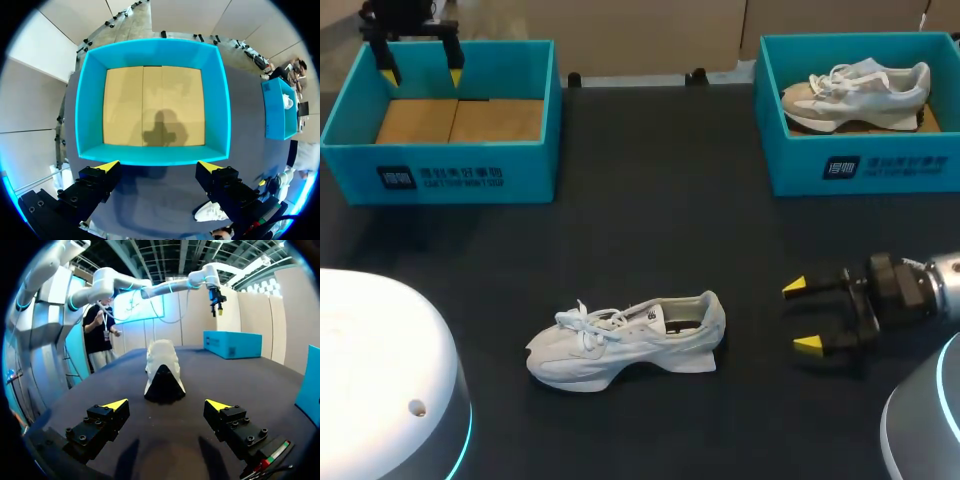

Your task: Take the shoe out of the shoebox, open the shoe tongue, remove and reinsert the insole, then place the shoe into the shoebox

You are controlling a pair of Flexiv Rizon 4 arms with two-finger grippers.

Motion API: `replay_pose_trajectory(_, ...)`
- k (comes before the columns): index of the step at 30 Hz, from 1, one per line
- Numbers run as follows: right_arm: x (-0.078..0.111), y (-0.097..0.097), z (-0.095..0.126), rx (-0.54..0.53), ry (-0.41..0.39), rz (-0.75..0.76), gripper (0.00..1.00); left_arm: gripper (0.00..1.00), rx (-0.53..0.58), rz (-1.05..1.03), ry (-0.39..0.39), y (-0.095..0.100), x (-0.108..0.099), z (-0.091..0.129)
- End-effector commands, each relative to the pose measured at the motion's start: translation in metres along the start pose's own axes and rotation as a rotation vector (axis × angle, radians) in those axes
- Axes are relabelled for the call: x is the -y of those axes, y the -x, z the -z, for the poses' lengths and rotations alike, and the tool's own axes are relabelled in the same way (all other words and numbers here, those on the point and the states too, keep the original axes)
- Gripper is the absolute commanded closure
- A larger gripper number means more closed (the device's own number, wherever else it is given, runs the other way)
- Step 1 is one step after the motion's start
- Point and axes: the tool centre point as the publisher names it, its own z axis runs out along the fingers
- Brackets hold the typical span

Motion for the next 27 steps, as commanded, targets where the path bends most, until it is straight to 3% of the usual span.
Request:
replay_pose_trajectory(1, -0.006, -0.008, -0.022, 0.015, -0.008, 0.014, 0.00, 0.00, 0.000, 0.000, 0.000, 0.000, 0.000, 0.000)
replay_pose_trajectory(6, -0.009, -0.009, -0.046, 0.002, -0.019, 0.032, 0.00, 0.00, 0.000, 0.000, 0.000, 0.000, 0.000, 0.000)
replay_pose_trajectory(20, -0.009, -0.009, -0.046, 0.002, -0.019, 0.032, 0.00, 0.00, 0.000, 0.000, 0.000, 0.000, 0.000, 0.000)
replay_pose_trajectory(27, -0.010, -0.007, -0.072, 0.008, -0.018, 0.025, 0.00, 0.00, 0.000, 0.000, 0.000, 0.000, 0.000, 0.000)
